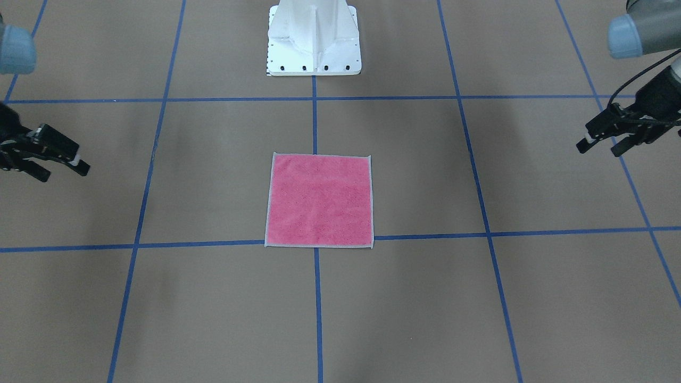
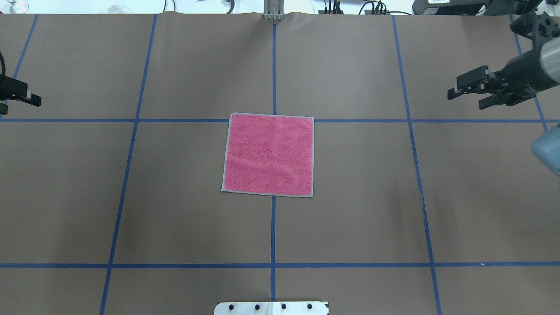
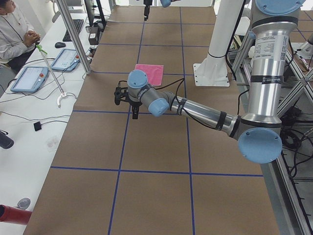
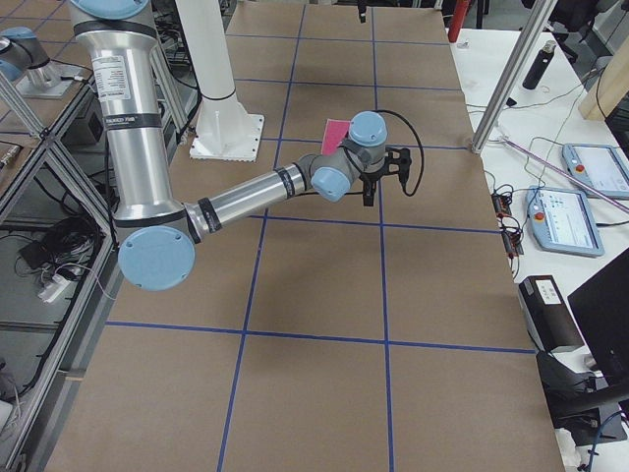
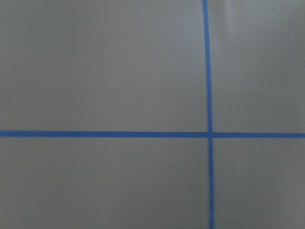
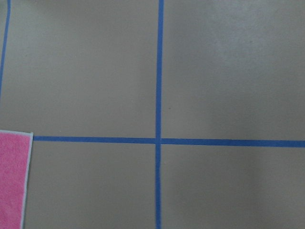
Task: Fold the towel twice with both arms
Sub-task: 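Move both grippers to the towel corners nearest the robot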
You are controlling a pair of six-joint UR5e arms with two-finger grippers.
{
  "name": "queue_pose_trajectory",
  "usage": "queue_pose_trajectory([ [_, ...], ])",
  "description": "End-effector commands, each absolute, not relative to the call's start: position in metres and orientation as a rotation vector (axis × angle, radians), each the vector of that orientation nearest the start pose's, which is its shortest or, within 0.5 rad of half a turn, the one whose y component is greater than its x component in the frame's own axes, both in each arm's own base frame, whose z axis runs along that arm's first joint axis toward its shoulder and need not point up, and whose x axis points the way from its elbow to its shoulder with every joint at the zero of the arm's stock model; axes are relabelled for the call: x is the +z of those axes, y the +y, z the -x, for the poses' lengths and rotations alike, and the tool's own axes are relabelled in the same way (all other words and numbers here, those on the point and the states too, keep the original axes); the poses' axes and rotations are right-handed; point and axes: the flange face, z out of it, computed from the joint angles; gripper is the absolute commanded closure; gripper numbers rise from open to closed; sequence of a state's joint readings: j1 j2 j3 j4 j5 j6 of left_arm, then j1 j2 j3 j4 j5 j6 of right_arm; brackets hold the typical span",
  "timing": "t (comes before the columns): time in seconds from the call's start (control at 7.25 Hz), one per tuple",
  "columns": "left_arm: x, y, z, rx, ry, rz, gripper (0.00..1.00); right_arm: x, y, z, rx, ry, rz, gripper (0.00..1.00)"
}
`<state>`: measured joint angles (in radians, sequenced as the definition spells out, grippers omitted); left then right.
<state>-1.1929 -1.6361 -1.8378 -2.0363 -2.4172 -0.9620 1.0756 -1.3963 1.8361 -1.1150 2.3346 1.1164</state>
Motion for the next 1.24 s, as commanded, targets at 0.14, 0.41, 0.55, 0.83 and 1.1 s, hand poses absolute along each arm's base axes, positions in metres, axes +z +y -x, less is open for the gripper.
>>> queue_pose_trajectory([
  [0.14, 0.373, -0.498, -0.228, -0.315, 1.162, 0.111, 0.00, 0.288, -0.479, 0.354, 0.485, -1.154, 0.042, 0.03],
  [0.41, 0.357, -0.487, -0.280, -0.407, 1.134, 0.124, 0.00, 0.266, -0.433, 0.431, 0.588, -1.152, 0.060, 0.03],
  [0.55, 0.346, -0.480, -0.311, -0.458, 1.131, 0.134, 0.00, 0.263, -0.416, 0.450, 0.655, -1.154, 0.096, 0.04],
  [0.83, 0.315, -0.461, -0.365, -0.564, 1.148, 0.188, 0.00, 0.248, -0.395, 0.478, 0.837, -1.167, 0.242, 0.06],
  [1.1, 0.313, -0.435, -0.416, -0.684, 1.252, 0.164, 0.00, 0.248, -0.373, 0.502, 0.977, -1.170, 0.249, 0.07],
])
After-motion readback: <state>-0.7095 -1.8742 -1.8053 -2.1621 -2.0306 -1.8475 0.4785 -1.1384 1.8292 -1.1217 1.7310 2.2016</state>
